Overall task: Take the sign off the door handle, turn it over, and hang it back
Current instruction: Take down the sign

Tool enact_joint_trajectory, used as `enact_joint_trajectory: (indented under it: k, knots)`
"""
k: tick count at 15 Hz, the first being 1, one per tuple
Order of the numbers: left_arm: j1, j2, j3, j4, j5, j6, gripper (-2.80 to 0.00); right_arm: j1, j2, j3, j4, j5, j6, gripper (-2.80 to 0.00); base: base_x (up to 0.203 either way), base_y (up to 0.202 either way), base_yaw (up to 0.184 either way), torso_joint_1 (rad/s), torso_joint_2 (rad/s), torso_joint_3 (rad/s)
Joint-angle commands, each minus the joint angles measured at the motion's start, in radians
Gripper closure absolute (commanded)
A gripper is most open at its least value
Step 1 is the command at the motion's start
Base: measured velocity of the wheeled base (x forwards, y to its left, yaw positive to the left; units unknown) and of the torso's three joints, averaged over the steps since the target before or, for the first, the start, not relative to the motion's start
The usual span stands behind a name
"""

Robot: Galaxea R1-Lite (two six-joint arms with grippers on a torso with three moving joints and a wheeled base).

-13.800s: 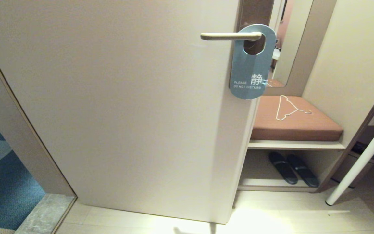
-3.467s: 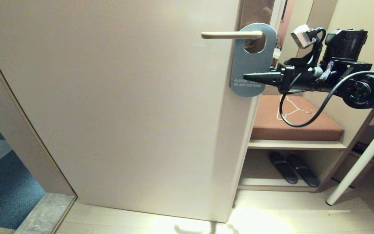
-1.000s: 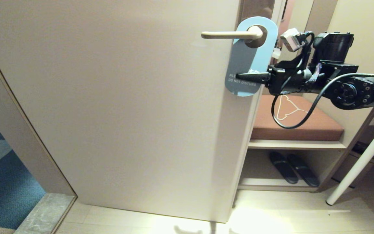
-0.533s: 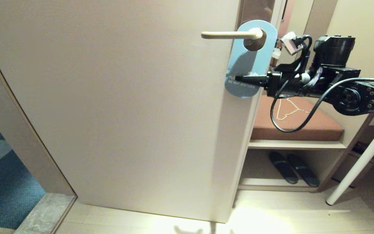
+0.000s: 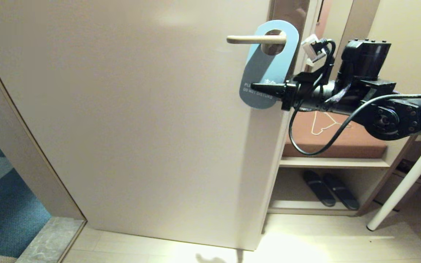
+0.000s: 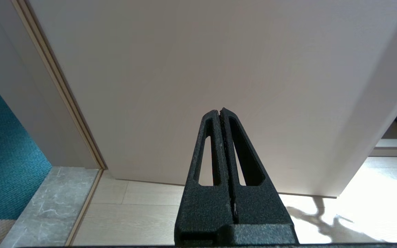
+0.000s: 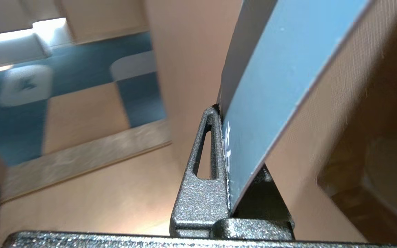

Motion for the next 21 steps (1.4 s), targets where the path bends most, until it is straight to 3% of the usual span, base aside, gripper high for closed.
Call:
enact_joint_trajectory:
  k: [1,7,14,21]
  knots:
    - [0.000,0.002,0.000,0.000,0.000,-0.001,0.00,0.024,0.002,0.002,-0.009,-0.066,0.000,0.00,0.000,0.000,0.000,0.000,0.00,0.000]
    - [0.001,0.002,0.000,0.000,0.000,-0.001,0.00,0.069,0.028,-0.006,-0.012,-0.318,-0.072,0.00,0.000,0.000,0.000,0.000,0.00,0.000]
    - [0.000,0.002,0.000,0.000,0.000,-0.001,0.00,0.123,0.051,-0.104,-0.023,-0.375,-0.073,0.00,0.000,0.000,0.000,0.000,0.00,0.000]
    - [0.000,0.002,-0.001,0.000,0.000,-0.001,0.00,0.187,0.091,-0.116,-0.039,-0.418,-0.075,0.00,0.000,0.000,0.000,0.000,0.00,0.000]
